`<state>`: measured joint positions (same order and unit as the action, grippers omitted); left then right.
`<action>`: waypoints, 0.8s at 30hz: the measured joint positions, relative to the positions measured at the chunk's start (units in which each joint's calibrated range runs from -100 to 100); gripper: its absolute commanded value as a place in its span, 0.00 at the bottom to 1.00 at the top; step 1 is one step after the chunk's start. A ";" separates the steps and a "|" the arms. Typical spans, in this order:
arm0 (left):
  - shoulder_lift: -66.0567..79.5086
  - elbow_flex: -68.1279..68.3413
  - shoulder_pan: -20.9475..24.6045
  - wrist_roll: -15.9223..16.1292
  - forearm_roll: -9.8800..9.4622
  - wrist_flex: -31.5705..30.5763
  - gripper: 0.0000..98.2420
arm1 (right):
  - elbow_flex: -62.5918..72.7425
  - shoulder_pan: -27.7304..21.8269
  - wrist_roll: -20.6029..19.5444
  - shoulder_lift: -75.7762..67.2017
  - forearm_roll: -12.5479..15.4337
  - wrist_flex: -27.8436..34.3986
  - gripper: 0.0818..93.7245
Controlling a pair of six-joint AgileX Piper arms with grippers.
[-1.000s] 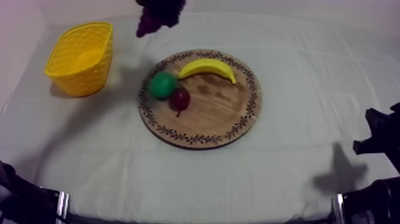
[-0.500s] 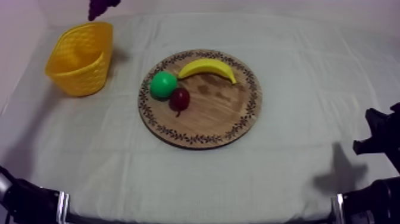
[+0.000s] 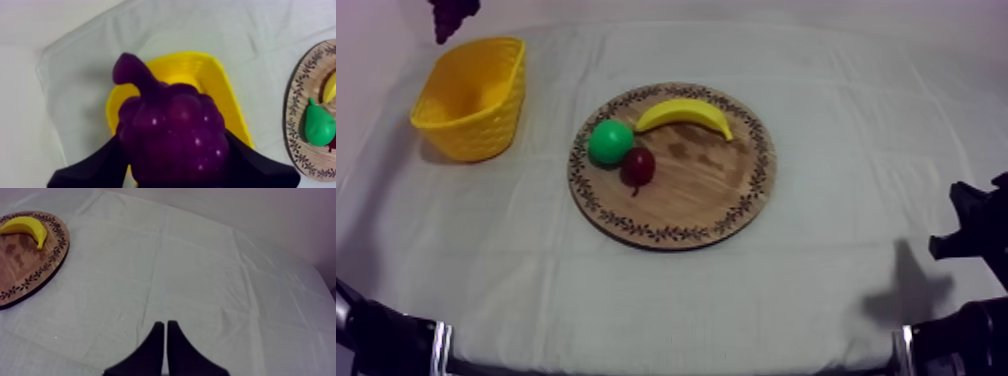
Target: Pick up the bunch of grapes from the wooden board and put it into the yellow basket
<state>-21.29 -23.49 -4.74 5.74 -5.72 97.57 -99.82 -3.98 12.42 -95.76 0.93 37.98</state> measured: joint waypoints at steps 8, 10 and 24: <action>-0.10 0.70 2.06 -0.56 0.60 0.31 0.50 | 0.00 0.00 0.00 0.00 0.00 0.00 0.00; -0.61 1.09 2.34 -0.70 1.24 0.31 0.51 | 0.00 0.00 0.00 0.00 0.00 0.00 0.00; -6.76 3.94 3.41 -1.60 3.74 -0.39 0.53 | 0.00 0.00 0.00 0.00 0.00 0.00 0.00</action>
<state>-28.05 -19.55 -1.33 4.14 -1.99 97.18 -99.82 -3.98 12.42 -95.76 0.93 37.98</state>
